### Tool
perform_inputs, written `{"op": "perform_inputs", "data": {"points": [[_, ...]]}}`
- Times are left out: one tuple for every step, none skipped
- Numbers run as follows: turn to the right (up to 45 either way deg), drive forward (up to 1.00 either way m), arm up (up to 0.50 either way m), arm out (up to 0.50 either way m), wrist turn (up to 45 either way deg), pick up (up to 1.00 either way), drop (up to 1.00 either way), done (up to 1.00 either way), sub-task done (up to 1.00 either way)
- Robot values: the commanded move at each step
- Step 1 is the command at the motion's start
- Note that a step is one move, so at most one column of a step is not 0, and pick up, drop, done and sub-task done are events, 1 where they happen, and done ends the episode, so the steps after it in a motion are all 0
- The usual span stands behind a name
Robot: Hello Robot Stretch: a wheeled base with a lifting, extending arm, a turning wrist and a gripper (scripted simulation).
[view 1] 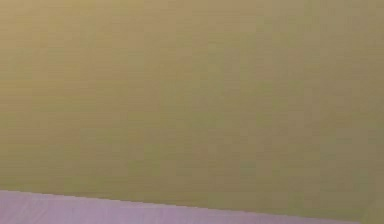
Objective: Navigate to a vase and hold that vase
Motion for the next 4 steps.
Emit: {"op": "perform_inputs", "data": {"points": [[-30.0, 0.00, 0.00, 0.00, 0.0, 0.00, 0.00, 0.00, 0.00], [0.0, 0.95, 0.00, 0.00, 0.0, 0.00, 0.00, 0.00, 0.00], [-45.0, 0.00, 0.00, 0.00, 0.0, 0.00, 0.00, 0.00, 0.00], [-15.0, 0.00, 0.00, 0.00, 0.0, 0.00, 0.00, 0.00, 0.00]]}}
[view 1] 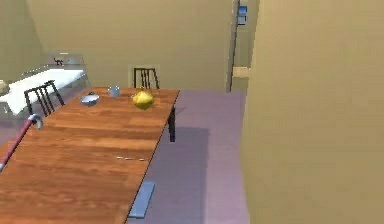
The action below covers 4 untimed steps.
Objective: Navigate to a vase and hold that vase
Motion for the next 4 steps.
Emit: {"op": "perform_inputs", "data": {"points": [[0.0, 0.90, 0.00, 0.00, 0.0, 0.00, 0.00, 0.00, 0.00], [-45.0, 0.00, 0.00, 0.00, 0.0, 0.00, 0.00, 0.00, 0.00], [-45.0, 0.00, 0.00, 0.00, 0.0, 0.00, 0.00, 0.00, 0.00], [-27.0, 0.00, 0.00, 0.00, 0.0, 0.00, 0.00, 0.00, 0.00]]}}
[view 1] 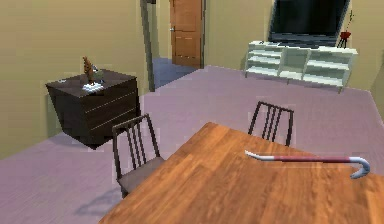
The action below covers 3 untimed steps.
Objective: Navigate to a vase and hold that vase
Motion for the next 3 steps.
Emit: {"op": "perform_inputs", "data": {"points": [[0.0, 0.00, 0.50, 0.00, 0.0, 0.00, 0.00, 0.00, 0.00], [0.0, 0.00, 0.28, 0.00, 0.0, 0.00, 0.00, 0.00, 0.00], [0.0, 0.00, 0.00, 0.46, 0.0, 0.00, 0.00, 0.00, 0.00]]}}
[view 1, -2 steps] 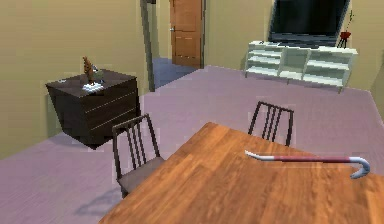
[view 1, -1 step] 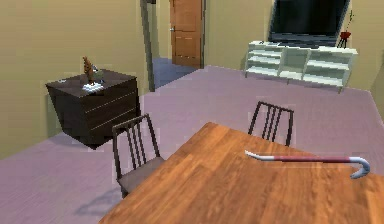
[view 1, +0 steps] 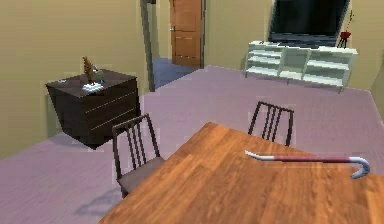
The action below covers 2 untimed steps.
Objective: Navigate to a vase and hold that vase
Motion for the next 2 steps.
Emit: {"op": "perform_inputs", "data": {"points": [[0.0, 0.00, 0.00, 0.00, 45.0, 0.00, 0.00, 0.00, 0.00], [0.0, 0.00, 0.00, 0.00, 45.0, 0.00, 0.00, 0.00, 0.00]]}}
